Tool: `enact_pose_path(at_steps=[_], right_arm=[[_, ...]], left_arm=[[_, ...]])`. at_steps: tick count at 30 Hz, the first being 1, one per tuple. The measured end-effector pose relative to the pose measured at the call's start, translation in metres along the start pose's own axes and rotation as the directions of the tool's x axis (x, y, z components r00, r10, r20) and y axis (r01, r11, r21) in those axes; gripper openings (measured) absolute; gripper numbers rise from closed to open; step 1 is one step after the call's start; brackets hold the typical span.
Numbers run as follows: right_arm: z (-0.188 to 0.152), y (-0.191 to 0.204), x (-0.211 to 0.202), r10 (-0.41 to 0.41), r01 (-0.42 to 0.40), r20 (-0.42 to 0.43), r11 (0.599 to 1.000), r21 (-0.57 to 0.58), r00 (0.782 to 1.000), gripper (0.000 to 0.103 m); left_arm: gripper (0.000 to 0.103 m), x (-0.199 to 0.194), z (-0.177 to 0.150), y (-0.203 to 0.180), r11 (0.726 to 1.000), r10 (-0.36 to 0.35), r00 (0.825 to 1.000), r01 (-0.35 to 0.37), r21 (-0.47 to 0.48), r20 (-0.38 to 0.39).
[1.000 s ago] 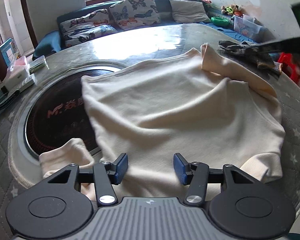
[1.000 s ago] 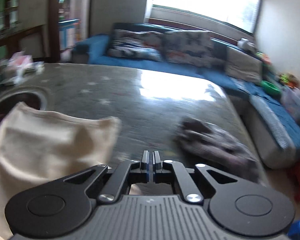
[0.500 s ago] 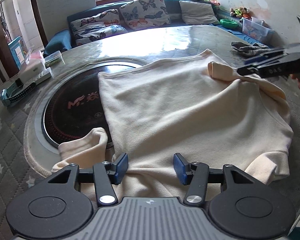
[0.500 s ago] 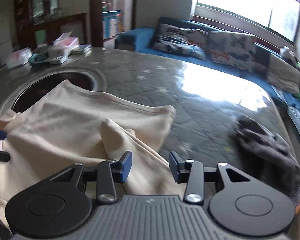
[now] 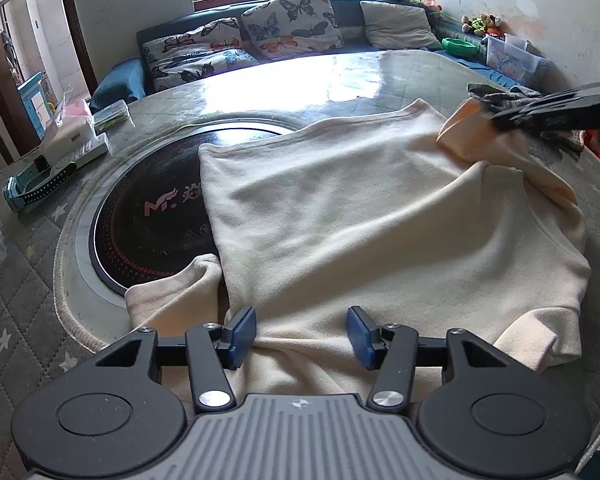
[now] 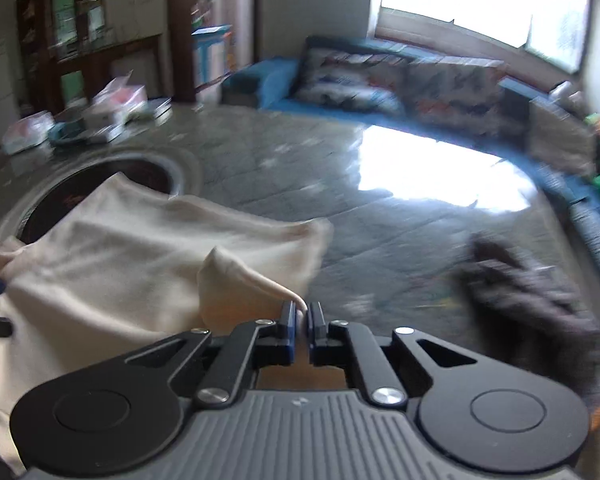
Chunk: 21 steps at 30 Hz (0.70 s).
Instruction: Fold clothes
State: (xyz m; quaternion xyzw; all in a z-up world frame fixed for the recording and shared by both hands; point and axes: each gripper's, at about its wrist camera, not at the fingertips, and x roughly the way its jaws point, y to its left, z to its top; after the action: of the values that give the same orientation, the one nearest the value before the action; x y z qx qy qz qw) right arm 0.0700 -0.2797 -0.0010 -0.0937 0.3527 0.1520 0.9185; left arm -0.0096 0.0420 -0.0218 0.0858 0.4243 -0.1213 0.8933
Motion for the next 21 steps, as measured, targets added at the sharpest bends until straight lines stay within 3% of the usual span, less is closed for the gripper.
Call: enact_pose_path(at_steps=[6,8,11,14,17,21], right_arm=[[-0.028,-0.049,-0.056,-0.235,0.226,0.033,0.957,0.183,0.971,0.005],[-0.052,-0.068,-0.072,-0.317,0.31,-0.014,0.913,0.266,0.948,0.006],[-0.083,-0.082,-0.077,-0.375,0.389,-0.107,0.869,0.305,0.921,0.009],[-0.098,-0.089,-0.083,-0.377,0.396,-0.123,0.855,0.336,0.918,0.017],[-0.091,-0.082,-0.085,-0.319,0.325,-0.074,0.885,0.332,0.945,0.033],[-0.068,-0.062,-0.072,-0.234,0.232,-0.028,0.932,0.28,0.972,0.036]], left_arm=[[0.054,-0.001,-0.002,0.004,1.0,-0.013,1.0,0.013,0.004,0.012],[0.054,-0.001,-0.003,0.005,1.0,-0.016,1.0,0.016,0.006,0.015],[0.055,-0.001,-0.004,0.008,1.0,-0.019,1.0,0.019,0.008,0.017],[0.055,-0.003,-0.001,0.009,1.0,-0.023,1.0,0.022,0.01,0.006],[0.055,-0.011,0.002,-0.001,0.999,-0.026,1.0,0.025,0.037,0.015],[0.057,-0.024,0.009,-0.023,0.994,-0.096,0.994,0.093,0.062,0.05]])
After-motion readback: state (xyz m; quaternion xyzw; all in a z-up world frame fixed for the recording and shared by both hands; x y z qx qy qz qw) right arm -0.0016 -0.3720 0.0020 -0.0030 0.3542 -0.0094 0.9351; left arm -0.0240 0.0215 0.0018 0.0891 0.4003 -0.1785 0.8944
